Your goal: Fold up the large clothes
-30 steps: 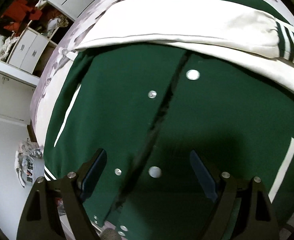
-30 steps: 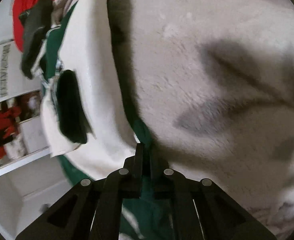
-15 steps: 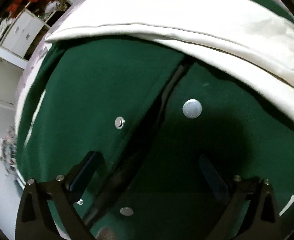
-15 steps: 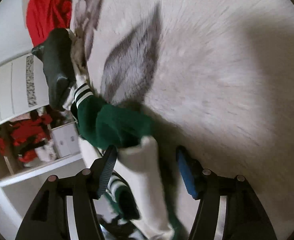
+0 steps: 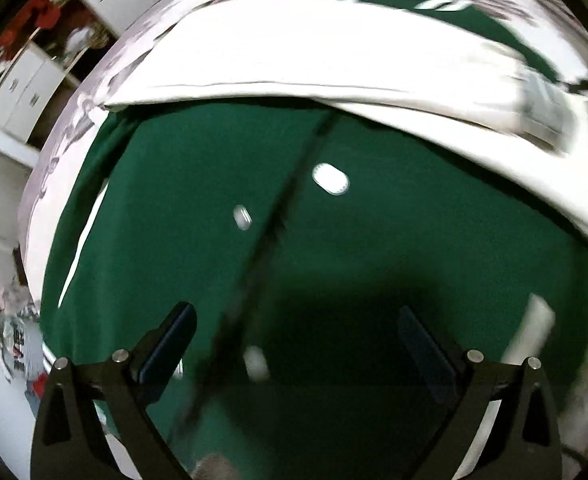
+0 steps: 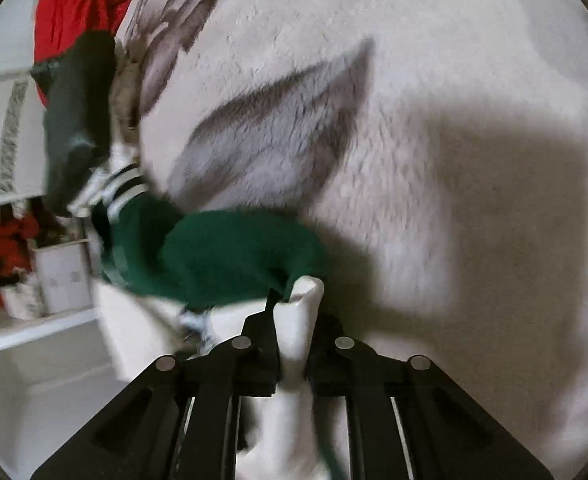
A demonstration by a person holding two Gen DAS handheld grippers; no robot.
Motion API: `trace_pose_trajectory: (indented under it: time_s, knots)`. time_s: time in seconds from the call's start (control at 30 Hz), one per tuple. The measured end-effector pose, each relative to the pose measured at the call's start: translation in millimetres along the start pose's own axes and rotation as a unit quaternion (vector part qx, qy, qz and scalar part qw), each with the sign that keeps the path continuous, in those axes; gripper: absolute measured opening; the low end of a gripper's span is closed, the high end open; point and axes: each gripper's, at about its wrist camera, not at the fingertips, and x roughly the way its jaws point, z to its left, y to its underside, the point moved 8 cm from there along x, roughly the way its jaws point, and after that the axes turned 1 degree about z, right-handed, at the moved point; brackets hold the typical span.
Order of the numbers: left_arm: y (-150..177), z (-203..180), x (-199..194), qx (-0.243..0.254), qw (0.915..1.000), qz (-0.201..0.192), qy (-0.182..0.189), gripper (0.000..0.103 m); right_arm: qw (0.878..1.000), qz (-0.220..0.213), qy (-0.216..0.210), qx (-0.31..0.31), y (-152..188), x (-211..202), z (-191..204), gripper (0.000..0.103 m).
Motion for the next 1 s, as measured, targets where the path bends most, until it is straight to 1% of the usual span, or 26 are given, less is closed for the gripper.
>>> trace_pose_trajectory:
  time_s: [0.03,0.07,0.1,0.17,0.2,0.27,0.33,0.4,0.47,0.5,0.53,0.57,0.6,0.63,0.67,0.7,0.73,0.8,0.83,0.9,0.93,1.0]
  knots:
    - [15.9,-8.6,-12.4,0.009,0.9998,0.007,0.015,0.103,1.000,0.002,0.008,-0.008,8.0,-9.0,-0.8,0.026]
    - [35.0,-18.4,-22.5,0.017,0.9992,0.020,0.030,0.103,1.000,0.002,0.018,-0.023,20.1,-22.2,-5.0,0.037]
    - [50.0,-28.1,-28.5,0.023,0.9984,0.033,0.040,0.103,0.999,0.007,0.025,-0.034,30.8,-30.1,-7.8,0.051]
    - [90.5,-50.1,-41.0,0.038,0.9952,0.064,0.064,0.103,0.997,0.022,0.053,-0.048,59.9,-45.7,-23.0,0.061]
    - [107.3,-62.1,-43.4,0.043,0.9935,0.077,0.072,0.103,0.996,0.030,0.066,-0.052,76.4,-52.6,-32.2,0.062]
    - [144.7,-86.1,-44.8,0.066,0.9881,0.109,0.087,0.103,0.995,0.046,0.076,-0.053,104.4,-61.9,-51.6,0.062]
    - [169.6,-104.1,-42.1,0.086,0.9846,0.122,0.091,0.103,0.994,0.054,0.085,-0.049,130.9,-70.7,-69.4,0.066]
    - [184.6,-117.7,-33.4,0.108,0.9824,0.123,0.090,0.103,0.993,0.056,0.091,-0.046,151.3,-77.3,-87.4,0.068]
    - [193.6,-127.1,-19.1,0.139,0.9813,0.113,0.070,0.103,0.995,0.053,0.072,-0.037,159.1,-78.0,-97.4,0.069]
    - [195.8,-130.9,-13.5,0.151,0.9813,0.106,0.054,0.102,0.997,0.049,0.057,-0.032,158.3,-75.3,-100.3,0.070]
    - [196.0,-131.3,-7.5,0.162,0.9820,0.093,0.031,0.102,0.997,0.046,0.049,-0.032,157.8,-75.7,-104.5,0.070]
    - [193.4,-128.5,-2.5,0.165,0.9828,0.081,0.013,0.097,0.998,0.038,0.039,-0.036,151.7,-70.8,-103.2,0.070]
    - [190.3,-125.6,0.1,0.162,0.9840,0.073,0.006,0.085,0.998,0.034,0.029,-0.043,143.5,-62.4,-99.9,0.070]
    - [185.8,-121.1,1.2,0.153,0.9861,0.064,0.002,0.076,0.998,0.031,0.024,-0.047,134.4,-51.2,-92.6,0.070]
    - [180.3,-116.3,-0.2,0.143,0.9883,0.052,0.003,0.058,0.998,0.025,0.008,-0.056,123.7,-39.5,-82.9,0.070]
    - [176.7,-114.8,-3.0,0.136,0.9896,0.045,0.016,0.037,0.998,0.023,-0.009,-0.061,115.4,-29.9,-75.4,0.071]
    - [172.7,-113.0,-7.2,0.131,0.9905,0.036,0.023,0.028,0.997,0.024,-0.024,-0.064,107.4,-20.4,-70.0,0.071]
    - [166.0,-106.4,-14.9,0.127,0.9914,0.021,0.022,0.020,0.996,0.026,-0.057,-0.063,92.8,-2.5,-57.0,0.073]
    - [163.8,-103.1,-19.1,0.122,0.9920,0.016,0.027,0.019,0.994,0.033,-0.080,-0.067,86.4,10.2,-46.3,0.073]
    - [159.6,-94.4,-27.4,0.110,0.9935,0.005,0.029,0.017,0.991,0.043,-0.109,-0.063,78.7,29.1,-31.7,0.073]
    - [156.7,-89.7,-33.0,0.106,0.9939,-0.001,0.029,0.017,0.989,0.051,-0.122,-0.062,77.5,36.4,-25.2,0.073]
    - [153.3,-85.5,-46.2,0.097,0.9947,-0.014,0.031,0.016,0.988,0.076,-0.126,-0.052,77.0,55.4,-14.7,0.073]
